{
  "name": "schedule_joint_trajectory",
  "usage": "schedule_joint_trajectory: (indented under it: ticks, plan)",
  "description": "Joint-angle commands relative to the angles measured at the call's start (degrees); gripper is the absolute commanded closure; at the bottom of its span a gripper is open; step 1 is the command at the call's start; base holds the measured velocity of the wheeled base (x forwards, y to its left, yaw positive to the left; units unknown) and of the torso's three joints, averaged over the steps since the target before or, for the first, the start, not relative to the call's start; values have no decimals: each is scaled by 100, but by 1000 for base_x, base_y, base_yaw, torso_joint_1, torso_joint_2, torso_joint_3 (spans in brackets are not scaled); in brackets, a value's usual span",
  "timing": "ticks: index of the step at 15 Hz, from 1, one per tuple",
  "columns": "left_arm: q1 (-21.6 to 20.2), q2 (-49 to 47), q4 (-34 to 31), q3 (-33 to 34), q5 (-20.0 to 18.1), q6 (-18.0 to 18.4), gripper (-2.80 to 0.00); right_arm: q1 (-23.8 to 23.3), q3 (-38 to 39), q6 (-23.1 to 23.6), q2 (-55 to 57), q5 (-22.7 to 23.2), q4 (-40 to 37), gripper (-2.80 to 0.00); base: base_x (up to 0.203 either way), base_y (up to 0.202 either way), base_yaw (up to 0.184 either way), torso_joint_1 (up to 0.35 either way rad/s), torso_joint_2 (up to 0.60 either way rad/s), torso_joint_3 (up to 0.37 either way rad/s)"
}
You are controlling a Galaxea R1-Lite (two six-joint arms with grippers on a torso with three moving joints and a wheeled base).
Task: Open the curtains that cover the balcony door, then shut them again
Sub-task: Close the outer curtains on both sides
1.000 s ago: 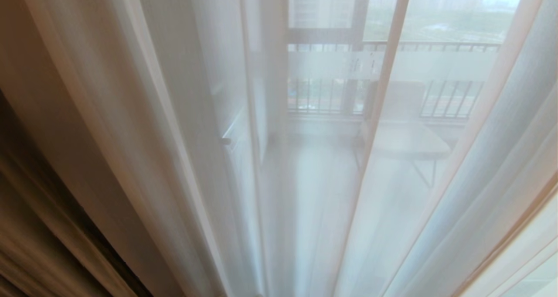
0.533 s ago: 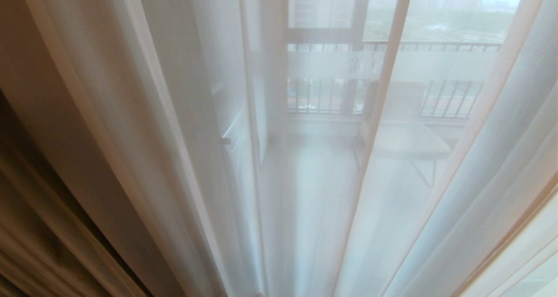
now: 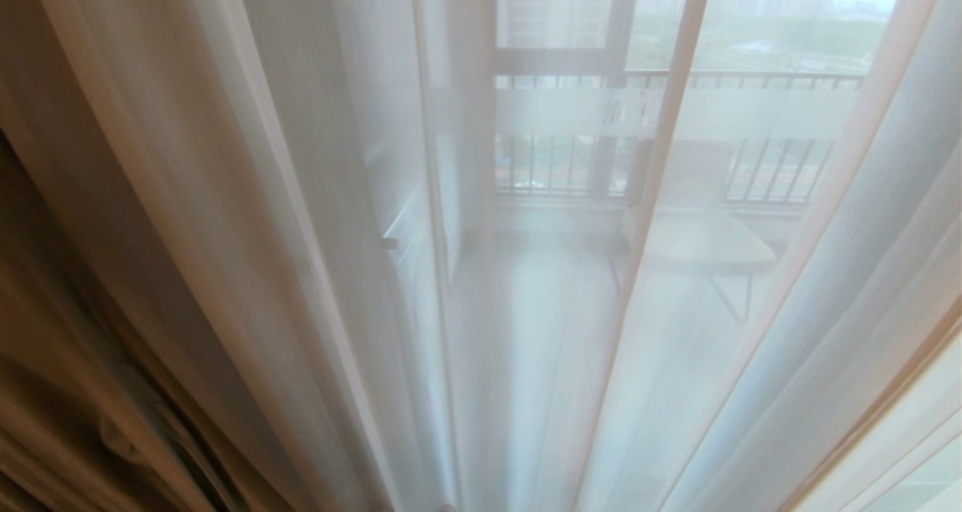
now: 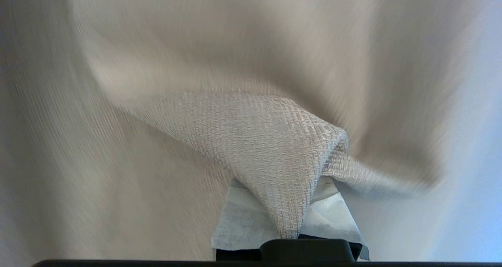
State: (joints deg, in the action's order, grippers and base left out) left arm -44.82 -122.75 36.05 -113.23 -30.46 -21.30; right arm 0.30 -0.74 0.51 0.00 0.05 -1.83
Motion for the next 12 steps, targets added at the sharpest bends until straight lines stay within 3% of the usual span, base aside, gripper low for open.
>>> schedule_joint_trajectory:
  ticks: [1,6,12]
  plan:
    - [79,349,25,2,-19,-83,0,5,0,2,0,-1,-1,0,0,0,0,0,0,0]
    - [252,841,25,164,-53,-228,0,5,0,2,6,4,-1,0,0,0,0,0,0,0]
    - [792,1934,34,1563,-65,-285,0,5,-1,2,0,4,-1,0,0,0,0,0,0,0]
